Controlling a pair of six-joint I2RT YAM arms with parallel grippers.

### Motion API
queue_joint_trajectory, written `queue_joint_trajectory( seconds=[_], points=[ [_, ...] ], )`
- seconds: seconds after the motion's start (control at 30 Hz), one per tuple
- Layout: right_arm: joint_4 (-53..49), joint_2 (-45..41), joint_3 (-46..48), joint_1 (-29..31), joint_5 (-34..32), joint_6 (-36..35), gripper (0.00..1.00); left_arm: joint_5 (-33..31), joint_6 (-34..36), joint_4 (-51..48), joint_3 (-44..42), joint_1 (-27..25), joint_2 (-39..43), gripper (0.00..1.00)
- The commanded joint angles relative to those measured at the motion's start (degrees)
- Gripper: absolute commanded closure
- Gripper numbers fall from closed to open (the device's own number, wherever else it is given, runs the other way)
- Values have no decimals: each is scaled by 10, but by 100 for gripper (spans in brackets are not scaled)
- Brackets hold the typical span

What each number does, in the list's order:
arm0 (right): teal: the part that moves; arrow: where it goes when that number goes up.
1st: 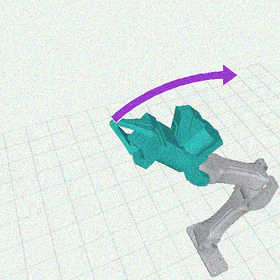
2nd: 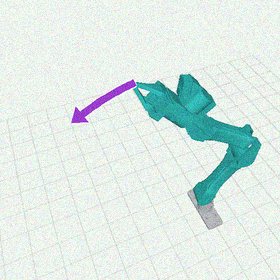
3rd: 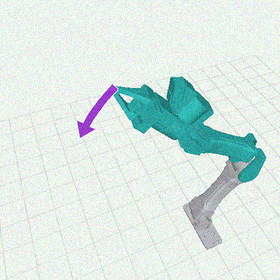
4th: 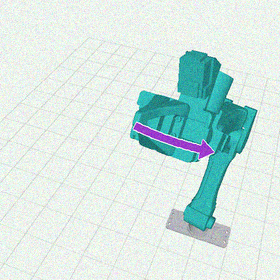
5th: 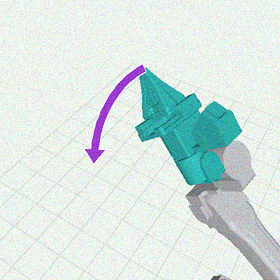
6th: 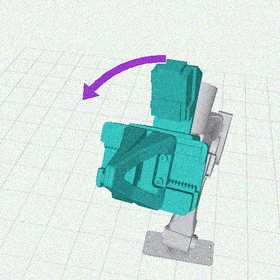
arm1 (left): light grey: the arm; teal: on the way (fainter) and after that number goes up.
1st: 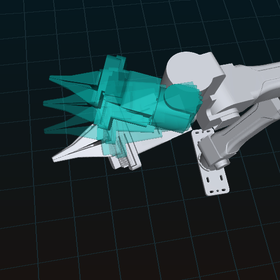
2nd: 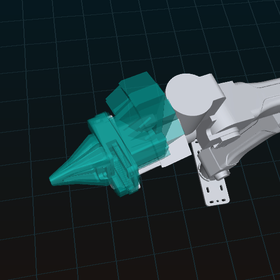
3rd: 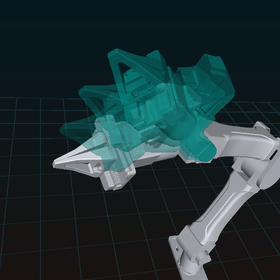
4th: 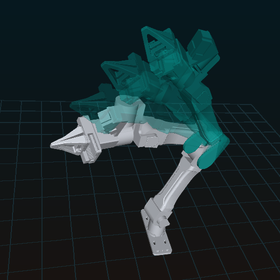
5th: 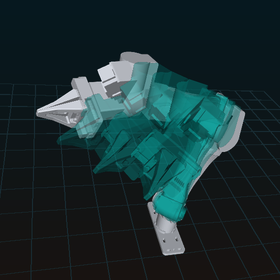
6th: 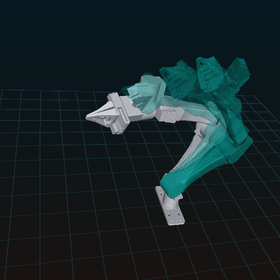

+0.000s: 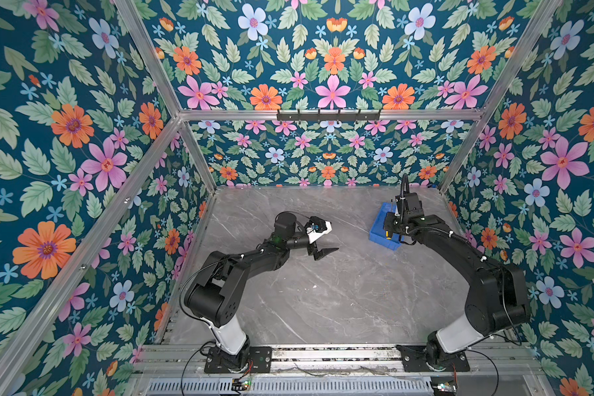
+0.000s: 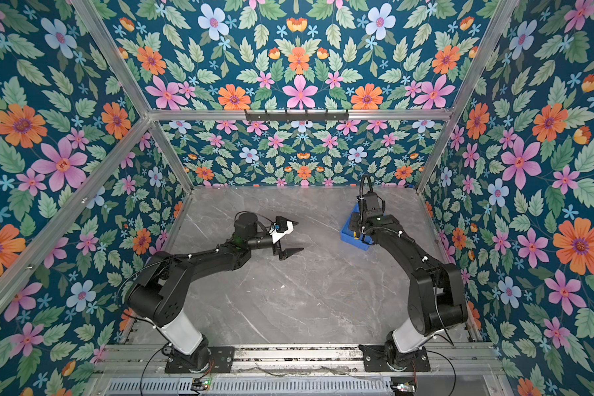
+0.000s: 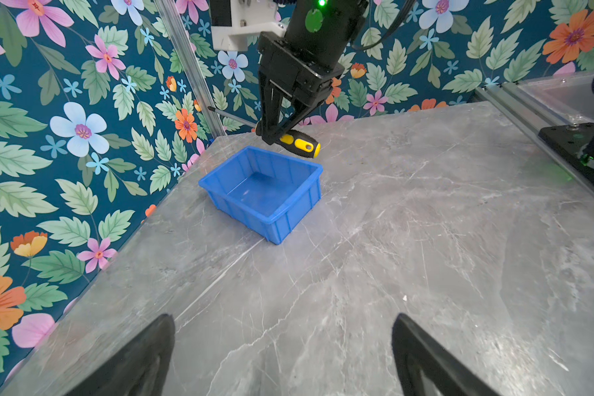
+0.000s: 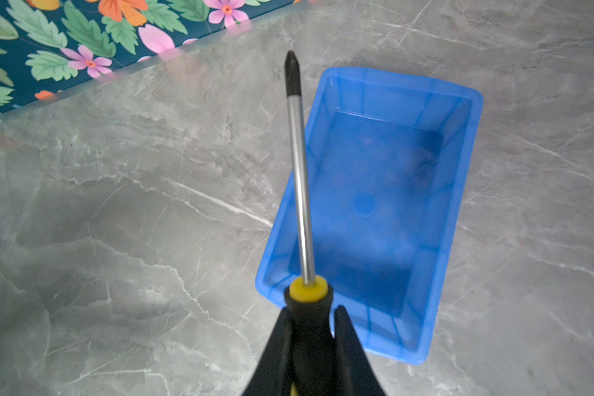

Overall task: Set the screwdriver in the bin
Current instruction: 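Lift the screwdriver with the right gripper and carry it over the blue bin, then lower the screwdriver into the blue bin and open the right gripper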

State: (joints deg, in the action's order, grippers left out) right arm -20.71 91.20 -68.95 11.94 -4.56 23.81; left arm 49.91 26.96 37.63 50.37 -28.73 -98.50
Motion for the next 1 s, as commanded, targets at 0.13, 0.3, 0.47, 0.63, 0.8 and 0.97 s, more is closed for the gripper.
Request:
queue_joint_trajectory(
  seconds=[0.13,0.3,0.47,0.63,0.8,0.97],
  points=[
    [20,63,-36,-34,21,-16,93,-30,-42,29,45,-2,-49,0],
    [21,109,-64,-41,5,-40,93,-50,-38,-12,77,-4,-74,0],
    [24,160,-86,-46,5,-34,93,-57,-19,-47,92,-11,-84,0],
    [29,200,-104,-47,6,-25,93,-69,-14,-60,93,-13,-86,0],
    [34,229,-114,-48,2,-22,93,-68,-14,-61,95,-15,-88,0],
    [35,247,-123,-50,9,-9,93,-66,-15,-61,95,-17,-88,0]
  ],
)
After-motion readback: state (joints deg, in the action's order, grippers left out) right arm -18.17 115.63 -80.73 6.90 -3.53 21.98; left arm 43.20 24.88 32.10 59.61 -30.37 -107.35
